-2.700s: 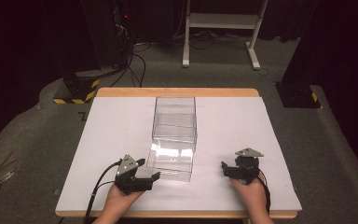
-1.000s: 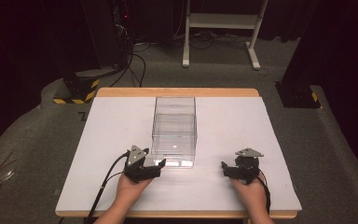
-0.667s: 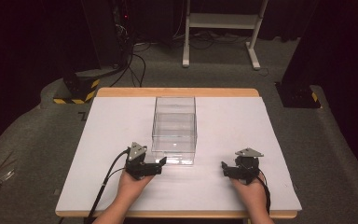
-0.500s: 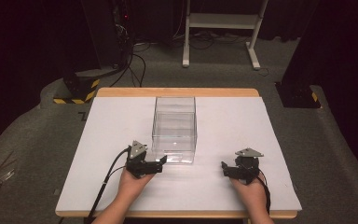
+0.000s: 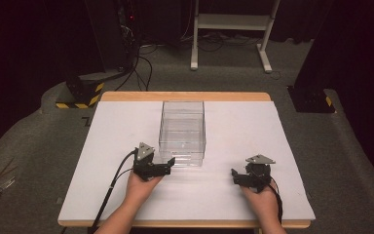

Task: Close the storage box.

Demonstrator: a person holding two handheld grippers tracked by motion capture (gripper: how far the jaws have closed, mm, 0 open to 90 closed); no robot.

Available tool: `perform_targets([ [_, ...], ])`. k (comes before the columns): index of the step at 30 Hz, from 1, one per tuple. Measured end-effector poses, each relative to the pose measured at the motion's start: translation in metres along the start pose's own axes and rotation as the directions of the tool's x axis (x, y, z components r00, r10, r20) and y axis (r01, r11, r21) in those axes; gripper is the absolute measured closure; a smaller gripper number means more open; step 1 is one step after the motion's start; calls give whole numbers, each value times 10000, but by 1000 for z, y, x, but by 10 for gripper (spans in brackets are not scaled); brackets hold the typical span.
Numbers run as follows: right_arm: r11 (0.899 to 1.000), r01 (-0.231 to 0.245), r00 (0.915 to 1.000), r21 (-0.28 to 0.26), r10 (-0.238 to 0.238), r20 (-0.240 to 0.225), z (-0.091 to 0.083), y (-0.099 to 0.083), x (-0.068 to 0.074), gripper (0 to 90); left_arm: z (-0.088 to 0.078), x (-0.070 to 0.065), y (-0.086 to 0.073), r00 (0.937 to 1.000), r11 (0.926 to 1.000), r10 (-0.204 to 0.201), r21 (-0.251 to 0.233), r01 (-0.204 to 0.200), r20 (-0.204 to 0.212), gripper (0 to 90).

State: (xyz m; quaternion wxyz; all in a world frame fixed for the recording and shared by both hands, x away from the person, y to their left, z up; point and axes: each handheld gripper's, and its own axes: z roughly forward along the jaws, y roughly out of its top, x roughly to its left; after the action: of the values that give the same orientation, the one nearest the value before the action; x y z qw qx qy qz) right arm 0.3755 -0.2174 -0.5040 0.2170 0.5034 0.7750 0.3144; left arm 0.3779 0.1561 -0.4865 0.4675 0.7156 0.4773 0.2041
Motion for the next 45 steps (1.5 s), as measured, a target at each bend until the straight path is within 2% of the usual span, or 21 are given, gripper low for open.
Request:
perform_targets([
  [2, 10000, 4, 10000, 0, -4, 2, 0, 0, 0, 132, 1, 0, 1, 10000, 10000, 16, -22, -17, -36, 46],
  [7, 10000, 5, 10000, 11, -5, -8, 0, 0, 0, 132, 8, 4, 2, 9996, 9996, -272, -103, 272, 35, 63],
  [10, 10000, 7, 10000, 10, -7, -7, 0, 0, 0, 132, 10, 5, 2, 9998, 9999, -165, -2, 165, -71, 70],
  [13, 10000, -8, 10000, 8, 8, -8, 0, 0, 0, 132, 14, 8, 3, 9995, 9995, -310, 8, 310, -100, 78],
  [26, 10000, 5, 10000, 11, -5, -8, 0, 0, 0, 132, 23, 11, 8, 9990, 9994, -353, 6, 353, -280, 94],
  [39, 10000, -13, 10000, 8, 13, -10, 0, 0, 0, 132, 31, 17, 8, 9960, 9973, -740, -33, 739, -504, 102],
  [45, 10000, 3, 10000, 13, -3, -8, 0, 0, 0, 132, 34, 19, 8, 9930, 9963, -856, -12, 857, -809, 136],
])
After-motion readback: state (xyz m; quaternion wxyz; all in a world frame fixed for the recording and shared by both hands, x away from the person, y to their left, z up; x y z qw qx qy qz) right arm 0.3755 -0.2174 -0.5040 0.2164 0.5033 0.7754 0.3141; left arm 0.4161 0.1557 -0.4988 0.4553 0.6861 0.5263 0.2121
